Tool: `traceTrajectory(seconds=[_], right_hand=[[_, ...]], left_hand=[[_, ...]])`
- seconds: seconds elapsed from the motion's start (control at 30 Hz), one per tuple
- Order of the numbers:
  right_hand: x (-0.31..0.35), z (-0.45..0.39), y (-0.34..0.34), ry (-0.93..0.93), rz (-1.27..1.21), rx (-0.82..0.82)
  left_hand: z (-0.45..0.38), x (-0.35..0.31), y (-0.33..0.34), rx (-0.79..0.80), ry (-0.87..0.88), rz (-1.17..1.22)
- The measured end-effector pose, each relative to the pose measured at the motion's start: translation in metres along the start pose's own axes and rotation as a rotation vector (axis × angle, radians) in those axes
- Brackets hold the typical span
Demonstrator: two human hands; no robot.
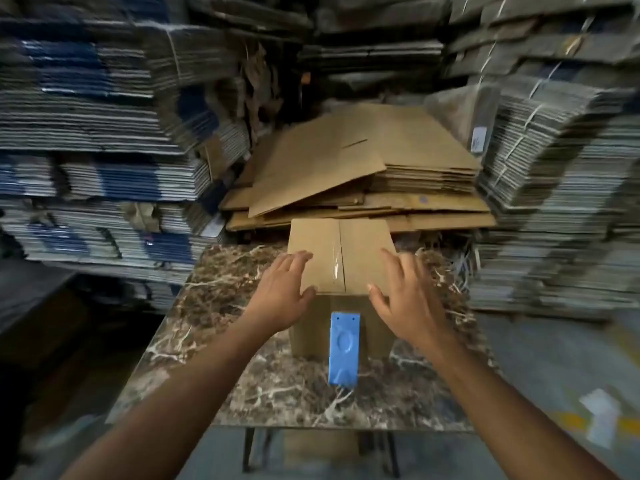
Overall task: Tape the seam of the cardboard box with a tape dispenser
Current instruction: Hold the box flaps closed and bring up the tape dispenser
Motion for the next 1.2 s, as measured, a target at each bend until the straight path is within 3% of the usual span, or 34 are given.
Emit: traceTrajectory(seconds=[0.17,0.33,0.5,0.67,0.97,1.2], right_hand=[[0.005,0.043,0.049,0.2,-0.294,0.143],[0.018,0.074,0.082,0.281,-0.507,0.263],[0.021,0.089,0.099,0.381,-0.566,0.266],[0.021,0.088,0.111,0.617,-0.701,0.194],[0.021,0.058,0.108,0.619,-0.738,0.106],[0.014,0.037,0.1,0.634,-0.712,0.226]], left_hand=[[0.014,0.015,0.034,0.208,-0.069,-0.02],[0.024,0.021,0.045,0.14,-0.018,-0.028],[0.028,0.022,0.05,0.089,0.037,-0.048],[0.031,0.021,0.053,0.073,0.04,-0.094],[0.032,0.03,0.055,0.057,0.055,-0.027],[0.017,0.024,0.049,0.046,0.157,-0.179]])
Point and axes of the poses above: each hand's wrist, its own z-axis away from the middle knuckle, its own y-axis out of the palm, x = y × z, the point moved 3 cm from there along -z, towards the middle knuckle, and after that the axes turned 5 degrees about z, right-handed, at the moved point
